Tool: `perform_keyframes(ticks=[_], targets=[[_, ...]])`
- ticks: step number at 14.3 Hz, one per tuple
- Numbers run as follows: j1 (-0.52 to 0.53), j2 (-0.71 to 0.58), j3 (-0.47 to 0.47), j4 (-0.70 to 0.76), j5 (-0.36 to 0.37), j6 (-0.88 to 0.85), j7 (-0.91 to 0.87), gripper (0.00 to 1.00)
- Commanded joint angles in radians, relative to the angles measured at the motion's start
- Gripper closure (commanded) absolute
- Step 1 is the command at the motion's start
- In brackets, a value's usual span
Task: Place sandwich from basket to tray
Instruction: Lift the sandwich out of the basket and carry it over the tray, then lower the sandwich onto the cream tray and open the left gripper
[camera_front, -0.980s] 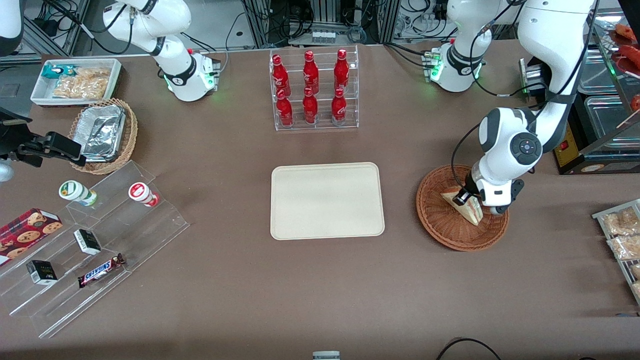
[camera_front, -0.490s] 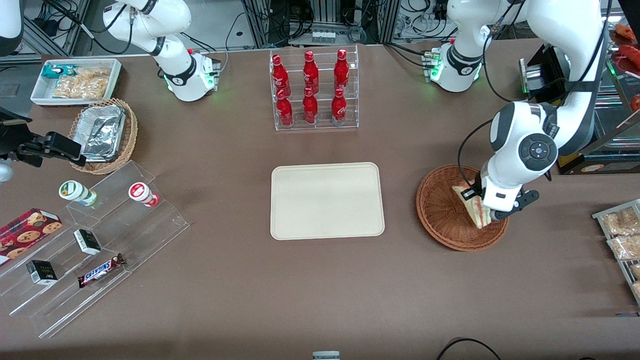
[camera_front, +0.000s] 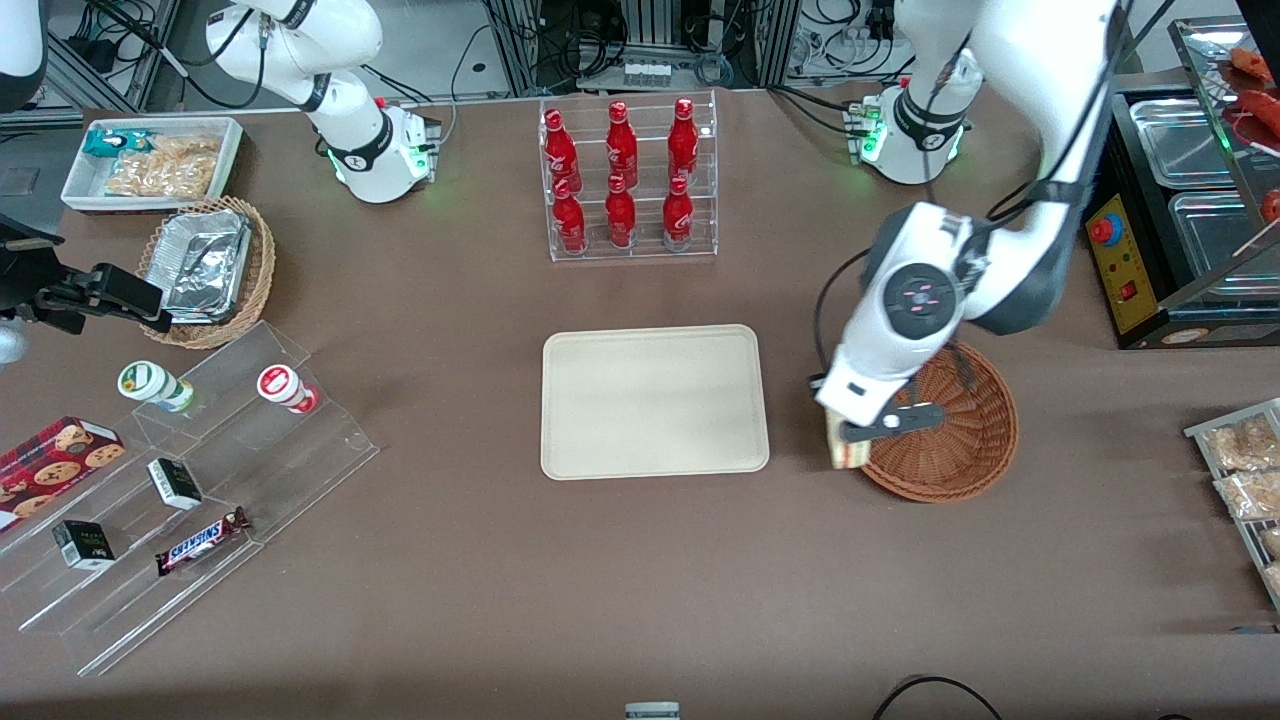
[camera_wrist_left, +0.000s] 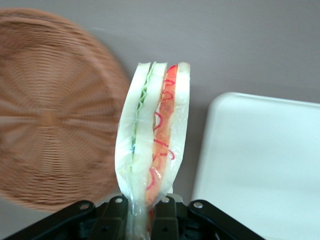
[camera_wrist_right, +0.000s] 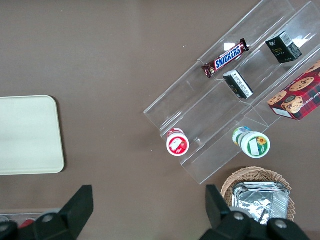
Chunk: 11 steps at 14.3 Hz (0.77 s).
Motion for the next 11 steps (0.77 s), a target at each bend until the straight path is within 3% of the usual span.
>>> perform_keyframes(ticks=[1,6,11], targets=[[-0.105,0.133,0.012,0.172,-0.053,-0.029,-0.046,0.91],[-0.263,0.276,0.012,0.321,-0.052,-0.021,-0.173,0.91],[-0.356,0.424,0.014,0.447,-0.047,-0.018,-0.244,0.91]])
